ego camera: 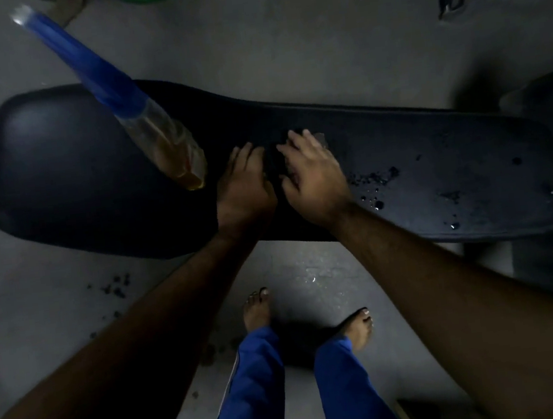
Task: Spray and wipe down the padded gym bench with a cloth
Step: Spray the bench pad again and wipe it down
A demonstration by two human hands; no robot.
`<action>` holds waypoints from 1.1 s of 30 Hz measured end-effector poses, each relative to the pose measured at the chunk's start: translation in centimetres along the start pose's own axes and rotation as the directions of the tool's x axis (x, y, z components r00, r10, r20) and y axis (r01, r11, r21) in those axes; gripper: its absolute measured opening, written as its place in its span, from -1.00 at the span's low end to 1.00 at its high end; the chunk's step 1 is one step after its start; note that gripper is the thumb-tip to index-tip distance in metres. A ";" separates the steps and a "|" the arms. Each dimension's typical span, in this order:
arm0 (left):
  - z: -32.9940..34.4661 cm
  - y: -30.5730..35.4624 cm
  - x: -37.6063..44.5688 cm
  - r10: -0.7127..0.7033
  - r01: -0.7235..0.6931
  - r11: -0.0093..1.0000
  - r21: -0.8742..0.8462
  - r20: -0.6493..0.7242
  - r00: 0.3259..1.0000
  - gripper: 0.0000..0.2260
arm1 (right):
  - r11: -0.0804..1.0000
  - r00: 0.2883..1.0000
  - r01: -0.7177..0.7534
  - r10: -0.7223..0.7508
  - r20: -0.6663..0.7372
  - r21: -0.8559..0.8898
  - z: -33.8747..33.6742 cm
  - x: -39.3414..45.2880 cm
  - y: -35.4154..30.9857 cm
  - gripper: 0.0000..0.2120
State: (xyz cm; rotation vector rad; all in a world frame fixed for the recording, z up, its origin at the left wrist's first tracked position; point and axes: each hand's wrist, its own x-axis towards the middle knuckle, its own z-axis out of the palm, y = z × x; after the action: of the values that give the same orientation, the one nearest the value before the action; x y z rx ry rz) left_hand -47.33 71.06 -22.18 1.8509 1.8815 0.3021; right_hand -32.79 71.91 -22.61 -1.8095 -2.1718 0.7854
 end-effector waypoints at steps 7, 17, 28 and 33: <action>4.4 -3.7 -0.3 0.210 -0.177 0.940 0.291 -0.086 0.974 -0.55 | 0.968 0.994 0.068 -0.087 -0.070 -0.240 3.1 0.3 1.8 -0.40; 2.7 -0.8 1.9 0.081 -0.070 0.993 0.095 -0.113 0.990 -0.48 | 0.990 0.994 0.105 -0.108 -0.034 -0.095 1.0 1.6 2.3 -0.48; 5.7 1.6 2.3 0.171 -0.157 0.985 0.076 -0.247 0.954 -0.57 | 0.971 0.987 0.151 -0.136 0.089 -0.187 -0.7 -0.7 6.1 -0.33; 6.7 2.4 1.0 0.233 -0.225 0.972 0.063 -0.193 0.953 -0.57 | 0.915 0.919 -0.372 0.339 -0.202 -0.157 -3.5 3.6 9.7 -0.28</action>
State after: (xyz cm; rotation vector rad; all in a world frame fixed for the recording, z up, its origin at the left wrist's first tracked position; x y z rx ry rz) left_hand -41.98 71.01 -27.01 2.1401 1.8103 0.5498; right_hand -23.69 77.29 -25.38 -2.3201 -1.8893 0.4705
